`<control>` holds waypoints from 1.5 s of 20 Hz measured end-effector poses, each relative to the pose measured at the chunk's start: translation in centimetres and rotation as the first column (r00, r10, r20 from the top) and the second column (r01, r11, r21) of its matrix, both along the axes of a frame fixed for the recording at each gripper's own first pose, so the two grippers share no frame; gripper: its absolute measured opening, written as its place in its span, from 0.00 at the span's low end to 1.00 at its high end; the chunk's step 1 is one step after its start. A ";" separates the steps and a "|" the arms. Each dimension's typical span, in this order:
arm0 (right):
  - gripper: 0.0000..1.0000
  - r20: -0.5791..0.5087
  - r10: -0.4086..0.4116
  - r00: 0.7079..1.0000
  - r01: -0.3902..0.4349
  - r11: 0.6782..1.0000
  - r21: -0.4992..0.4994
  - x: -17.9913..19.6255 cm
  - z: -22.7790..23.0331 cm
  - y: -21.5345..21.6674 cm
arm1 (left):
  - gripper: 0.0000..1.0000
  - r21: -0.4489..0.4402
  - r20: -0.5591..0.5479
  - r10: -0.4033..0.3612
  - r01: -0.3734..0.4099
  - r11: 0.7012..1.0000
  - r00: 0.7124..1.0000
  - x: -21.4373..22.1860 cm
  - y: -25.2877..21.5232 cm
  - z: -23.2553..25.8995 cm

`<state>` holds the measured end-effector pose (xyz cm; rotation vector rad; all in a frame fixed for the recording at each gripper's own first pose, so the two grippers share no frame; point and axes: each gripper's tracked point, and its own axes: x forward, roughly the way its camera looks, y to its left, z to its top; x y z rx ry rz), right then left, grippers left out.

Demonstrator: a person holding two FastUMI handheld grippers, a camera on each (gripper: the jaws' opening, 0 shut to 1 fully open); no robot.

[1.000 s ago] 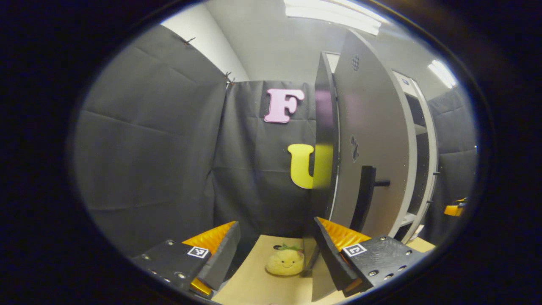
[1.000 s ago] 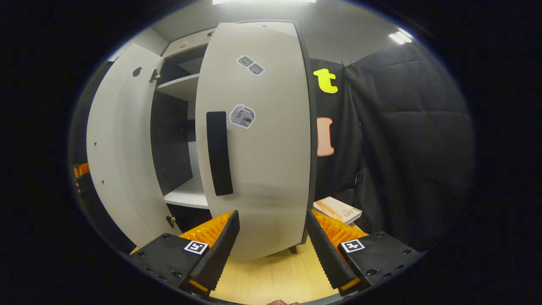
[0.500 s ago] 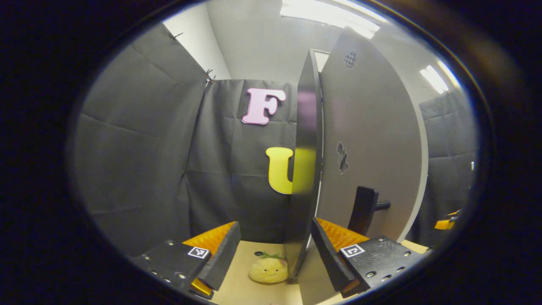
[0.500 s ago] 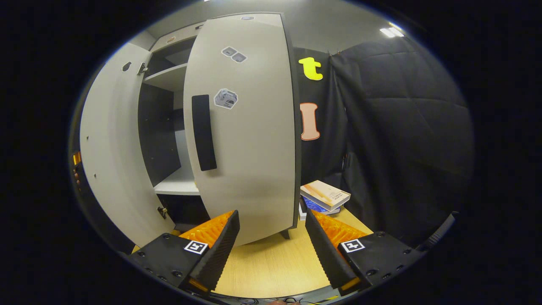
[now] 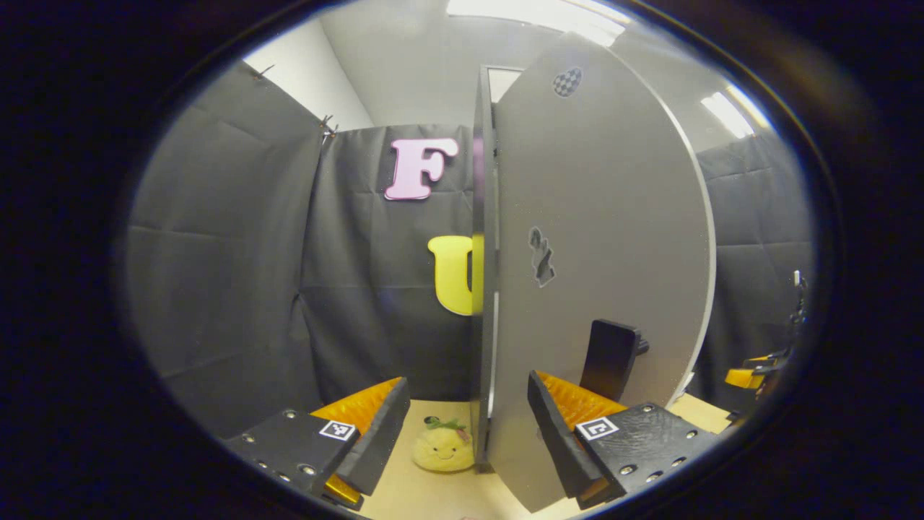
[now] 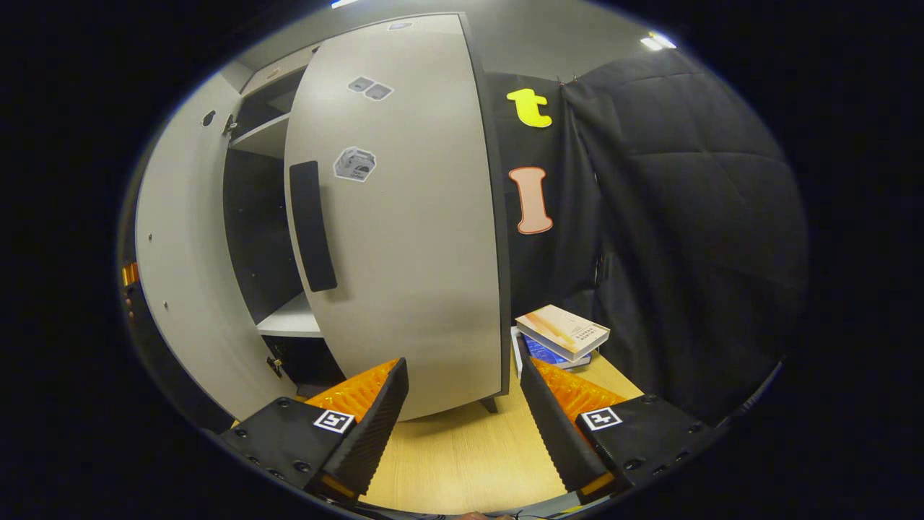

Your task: Grab one shoe with the right hand and put it into the shoe cabinet, grab the other shoe with the left hand and put it into the shoe cabinet; then close the right door with the right hand and the left door with the left hand.

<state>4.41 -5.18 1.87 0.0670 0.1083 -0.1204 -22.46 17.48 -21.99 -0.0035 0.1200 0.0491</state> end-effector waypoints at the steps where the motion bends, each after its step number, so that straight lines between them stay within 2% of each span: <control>1: 0.98 0.008 0.005 1.000 -0.005 1.000 -0.006 0.2 0.1 -0.4 | 0.89 -0.012 -0.004 0.009 -0.009 1.000 1.000 0.2 -0.5 -0.1; 2: 0.98 0.014 0.009 1.000 -0.009 1.000 -0.011 0.4 0.3 -0.8 | 0.99 -0.021 -0.005 0.019 -0.019 1.000 1.000 0.4 -1.1 -0.2; 6: 0.98 0.023 0.034 0.999 -0.034 0.999 0.002 0.6 0.3 -2.0 | 0.99 -0.035 -0.014 0.038 -0.038 0.999 0.999 0.9 -3.4 -0.4; 12: 0.98 0.074 0.051 0.996 -0.051 0.999 -0.012 0.9 1.7 -4.7 | 0.99 -0.051 -0.023 -0.013 0.012 0.999 1.000 5.1 -9.5 -1.1; 15: 0.98 0.116 0.068 0.991 -0.066 0.998 -0.015 0.6 3.3 -6.1 | 0.89 -0.053 0.029 0.040 -0.038 0.998 0.999 6.5 -11.6 0.2; 16: 0.98 0.128 0.075 0.989 -0.074 0.997 -0.013 0.5 3.5 -6.6 | 0.99 -0.032 0.040 0.081 -0.080 0.996 0.996 6.4 -11.6 0.8; 18: 0.98 0.144 0.098 0.985 -0.098 0.995 -0.008 0.3 4.0 -7.4 | 0.99 -0.017 0.054 0.124 -0.123 0.992 0.991 5.2 -12.0 0.9; 22: 0.98 0.138 0.161 0.977 -0.160 0.987 -0.020 0.3 3.5 -8.2 | 0.88 -0.100 0.060 0.142 -0.136 0.986 0.988 1.7 -14.0 0.4; 25: 0.98 0.142 0.204 0.969 -0.203 0.979 -0.024 0.3 3.9 -7.9 | 0.93 -0.076 0.068 0.166 -0.161 0.984 0.984 -1.7 -14.5 1.1; 30: 0.98 0.179 0.229 0.957 -0.226 0.973 -0.036 0.3 6.3 -6.4 | 0.99 -0.047 0.089 0.139 -0.135 0.990 0.986 -4.9 -16.0 2.3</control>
